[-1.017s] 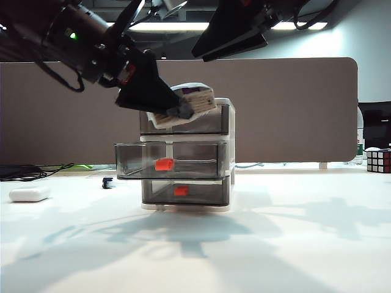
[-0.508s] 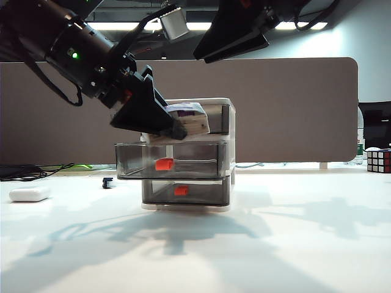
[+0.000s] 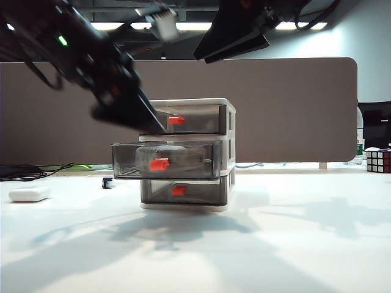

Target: Open the second layer of the drawer on the table, pick up a pack of napkins on the table and put it in, and finally close the drawer.

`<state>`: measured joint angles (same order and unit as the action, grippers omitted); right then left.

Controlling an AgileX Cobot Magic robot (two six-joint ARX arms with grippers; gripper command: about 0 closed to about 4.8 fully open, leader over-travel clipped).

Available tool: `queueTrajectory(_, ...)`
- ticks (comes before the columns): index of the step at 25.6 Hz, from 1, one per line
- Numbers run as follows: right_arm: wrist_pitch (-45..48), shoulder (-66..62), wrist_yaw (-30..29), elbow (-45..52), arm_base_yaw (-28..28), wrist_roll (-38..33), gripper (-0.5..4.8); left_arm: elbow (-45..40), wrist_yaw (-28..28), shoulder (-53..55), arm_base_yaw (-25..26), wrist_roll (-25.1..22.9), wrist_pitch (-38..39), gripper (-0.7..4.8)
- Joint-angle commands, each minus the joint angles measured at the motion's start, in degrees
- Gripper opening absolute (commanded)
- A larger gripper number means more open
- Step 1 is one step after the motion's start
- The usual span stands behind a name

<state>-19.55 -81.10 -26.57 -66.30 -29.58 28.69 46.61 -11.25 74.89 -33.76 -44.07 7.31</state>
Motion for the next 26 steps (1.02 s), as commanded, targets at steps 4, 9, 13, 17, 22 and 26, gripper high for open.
queueTrajectory(4,11.6,-0.4,0.3,-0.3,0.0,-3.1,0.11,2.4,-11.9,-14.5,0.1,16.3,18.5,0.79)
queueTrajectory(9,22.3,-7.4,4.0,-0.4,0.0,-9.6,-0.01,0.9,-15.9,-10.5,0.3,16.5,23.0,-0.06)
queueTrajectory(13,24.7,-12.9,4.2,-0.4,-0.1,-11.1,-0.01,0.8,-15.4,-1.8,1.0,16.5,17.9,-0.06)
queueTrajectory(17,24.2,-16.0,4.2,-0.3,-0.1,-11.1,-0.01,0.8,-11.5,4.5,1.0,16.2,12.1,-0.06)
queueTrajectory(22,22.1,-17.6,4.2,-0.3,-0.1,-11.1,-0.01,0.8,-7.3,6.9,1.0,16.5,7.0,-0.06)
queueTrajectory(26,21.0,-17.6,4.2,-0.3,-0.1,-10.8,-0.01,0.8,-4.7,6.9,1.0,16.5,1.4,-0.06)
